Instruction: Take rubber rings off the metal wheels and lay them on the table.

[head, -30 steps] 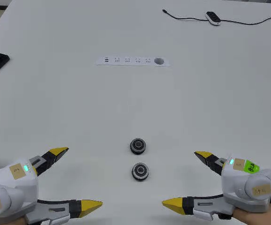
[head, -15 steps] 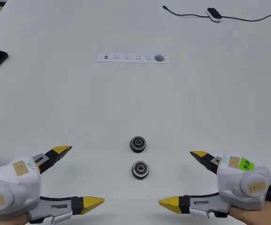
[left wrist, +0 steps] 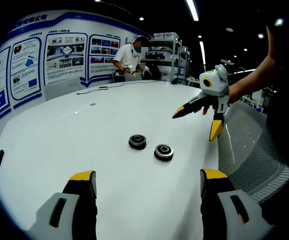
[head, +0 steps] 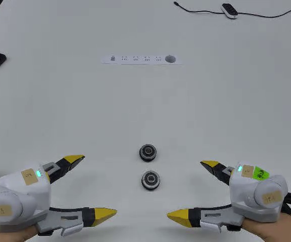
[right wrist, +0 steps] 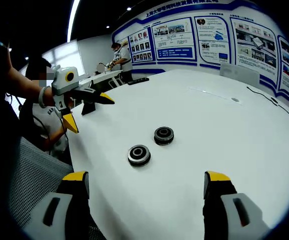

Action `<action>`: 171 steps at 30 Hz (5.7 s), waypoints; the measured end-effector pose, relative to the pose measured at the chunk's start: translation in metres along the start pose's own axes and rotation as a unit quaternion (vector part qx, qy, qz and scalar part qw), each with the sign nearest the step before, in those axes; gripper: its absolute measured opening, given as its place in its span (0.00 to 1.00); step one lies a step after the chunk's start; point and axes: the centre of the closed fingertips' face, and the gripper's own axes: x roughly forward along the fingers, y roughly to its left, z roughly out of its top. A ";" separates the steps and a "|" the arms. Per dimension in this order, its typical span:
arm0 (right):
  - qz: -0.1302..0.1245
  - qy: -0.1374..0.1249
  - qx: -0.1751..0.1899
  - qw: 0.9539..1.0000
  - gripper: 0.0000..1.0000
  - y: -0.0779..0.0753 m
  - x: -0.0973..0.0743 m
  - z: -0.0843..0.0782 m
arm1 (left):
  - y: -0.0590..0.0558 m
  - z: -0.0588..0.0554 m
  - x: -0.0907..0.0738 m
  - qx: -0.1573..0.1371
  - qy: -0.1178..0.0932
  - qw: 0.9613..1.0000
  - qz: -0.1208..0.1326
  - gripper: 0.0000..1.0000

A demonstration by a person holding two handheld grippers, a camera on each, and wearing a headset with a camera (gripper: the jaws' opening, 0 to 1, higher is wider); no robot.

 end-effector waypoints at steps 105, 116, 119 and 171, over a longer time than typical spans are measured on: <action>0.042 -0.022 0.069 0.996 0.91 0.017 0.027 -0.003 | -0.043 0.008 0.109 0.111 0.089 0.984 -0.107 0.18; 0.041 -0.024 0.076 0.996 0.90 0.016 0.025 -0.006 | -0.044 0.004 0.114 0.121 0.099 0.981 -0.112 0.16; 0.041 -0.024 0.078 0.996 0.90 0.016 0.025 -0.006 | -0.043 0.003 0.115 0.122 0.101 0.981 -0.110 0.15; 0.077 -0.082 0.308 0.945 0.57 0.005 0.038 0.017 | -0.044 0.002 0.115 0.148 0.102 0.976 -0.121 0.13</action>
